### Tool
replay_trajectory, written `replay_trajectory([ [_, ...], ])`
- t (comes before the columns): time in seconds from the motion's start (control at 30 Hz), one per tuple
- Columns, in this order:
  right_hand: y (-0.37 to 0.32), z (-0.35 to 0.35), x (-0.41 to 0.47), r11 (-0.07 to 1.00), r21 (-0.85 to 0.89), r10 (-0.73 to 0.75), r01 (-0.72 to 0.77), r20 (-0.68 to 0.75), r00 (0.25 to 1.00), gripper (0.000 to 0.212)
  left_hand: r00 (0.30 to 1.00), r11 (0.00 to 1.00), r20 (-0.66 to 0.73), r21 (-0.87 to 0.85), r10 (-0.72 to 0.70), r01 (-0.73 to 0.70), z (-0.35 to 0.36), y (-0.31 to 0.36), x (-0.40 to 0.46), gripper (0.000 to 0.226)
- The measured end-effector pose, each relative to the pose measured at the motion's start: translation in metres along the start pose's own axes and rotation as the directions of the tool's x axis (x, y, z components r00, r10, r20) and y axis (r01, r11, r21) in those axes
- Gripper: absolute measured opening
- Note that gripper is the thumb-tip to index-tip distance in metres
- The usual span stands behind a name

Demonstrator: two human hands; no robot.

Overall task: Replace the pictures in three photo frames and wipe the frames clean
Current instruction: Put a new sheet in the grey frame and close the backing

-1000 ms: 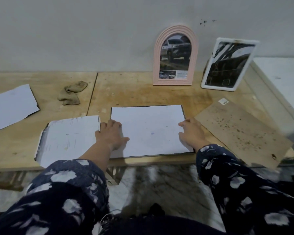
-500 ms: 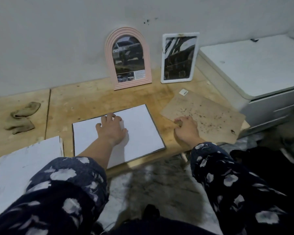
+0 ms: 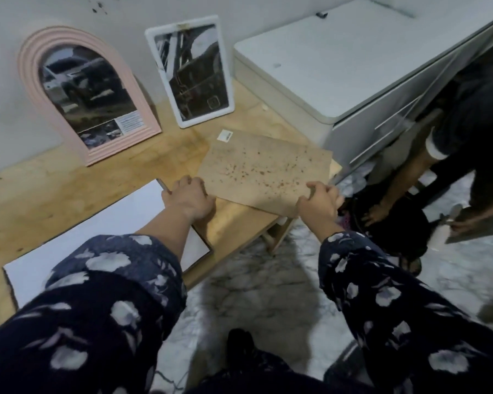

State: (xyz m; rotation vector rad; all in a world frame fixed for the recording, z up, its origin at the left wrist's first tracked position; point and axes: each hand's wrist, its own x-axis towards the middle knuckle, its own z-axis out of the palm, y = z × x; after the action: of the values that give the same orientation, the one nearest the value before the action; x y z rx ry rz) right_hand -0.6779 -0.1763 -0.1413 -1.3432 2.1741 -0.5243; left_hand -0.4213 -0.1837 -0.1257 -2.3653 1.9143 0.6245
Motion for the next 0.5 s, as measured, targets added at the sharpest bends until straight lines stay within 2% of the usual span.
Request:
replay_trajectory([
  [0.13,0.006,0.0,0.008,0.985,0.145,0.105,-0.091,-0.088,0.991,0.042,0.999,1.0,0.037,0.005,-0.029,0.029,0.006,0.009,0.012,0.057],
  [0.2,0.008,0.002,0.012,0.935,0.322,0.182,-0.147,-0.081,0.98,0.046,0.999,0.999,0.008,0.034,-0.036,0.036,0.006,0.011,0.012,0.059],
  [0.3,0.008,0.004,0.018,0.744,0.613,0.334,-0.267,0.005,0.943,0.044,0.999,0.997,0.002,0.061,-0.036,0.036,0.005,0.012,0.011,0.059],
  [0.4,0.009,0.01,0.028,0.608,0.738,0.36,-0.293,0.073,0.93,0.02,0.999,0.998,0.018,0.04,-0.042,0.041,0.002,0.011,0.012,0.058],
  [0.5,-0.006,-0.001,0.021,0.465,0.834,0.359,-0.298,0.13,0.924,0.021,0.998,0.999,0.039,-0.005,-0.05,0.051,0.0,0.01,0.013,0.057],
])
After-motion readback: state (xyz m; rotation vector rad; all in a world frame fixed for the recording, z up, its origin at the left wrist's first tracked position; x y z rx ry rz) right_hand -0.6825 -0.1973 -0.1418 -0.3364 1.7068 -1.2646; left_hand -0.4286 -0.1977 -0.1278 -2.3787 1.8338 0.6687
